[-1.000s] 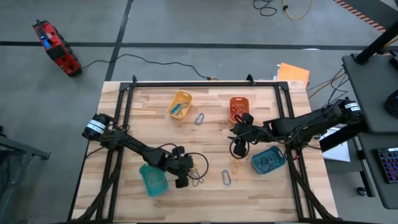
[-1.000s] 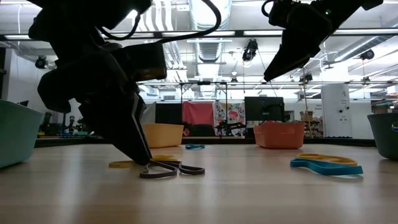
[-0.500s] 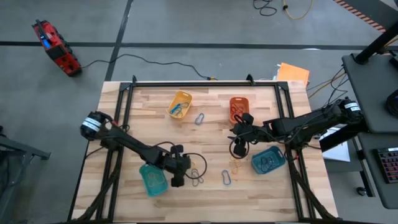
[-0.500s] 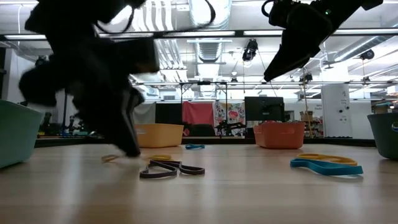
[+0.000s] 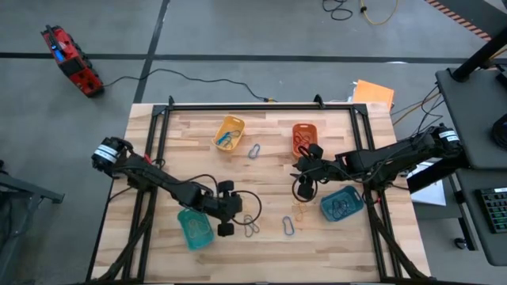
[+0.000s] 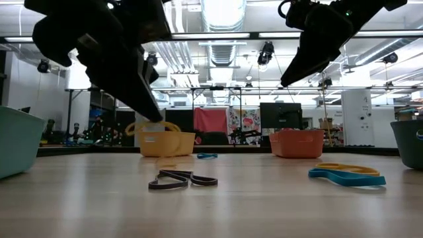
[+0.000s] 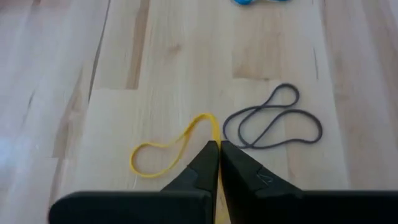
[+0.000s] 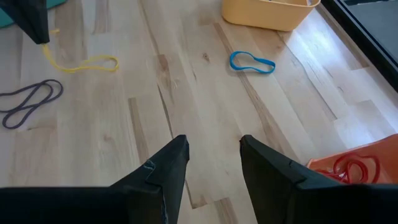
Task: Sort rubber bands into baskets
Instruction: Put the yellow rubber band into the green bin
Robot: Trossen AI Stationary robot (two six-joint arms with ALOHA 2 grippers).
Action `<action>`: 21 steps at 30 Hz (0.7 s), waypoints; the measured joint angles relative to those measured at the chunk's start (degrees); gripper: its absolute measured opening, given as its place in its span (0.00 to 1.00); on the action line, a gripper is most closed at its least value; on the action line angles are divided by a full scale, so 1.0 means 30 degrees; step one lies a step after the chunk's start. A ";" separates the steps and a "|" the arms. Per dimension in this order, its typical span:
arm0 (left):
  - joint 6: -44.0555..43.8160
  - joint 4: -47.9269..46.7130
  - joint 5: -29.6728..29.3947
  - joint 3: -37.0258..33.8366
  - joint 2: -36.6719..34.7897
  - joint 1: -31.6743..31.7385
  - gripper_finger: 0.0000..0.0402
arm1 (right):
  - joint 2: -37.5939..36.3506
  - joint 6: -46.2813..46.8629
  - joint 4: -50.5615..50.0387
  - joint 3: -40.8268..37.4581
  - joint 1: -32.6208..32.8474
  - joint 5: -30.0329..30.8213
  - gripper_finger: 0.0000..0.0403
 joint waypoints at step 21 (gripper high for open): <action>-0.0791 -1.3898 0.1574 0.6385 -0.4749 -0.2284 0.00 | 0.0000 -0.0007 -0.0022 -0.0080 -0.0006 0.0015 0.35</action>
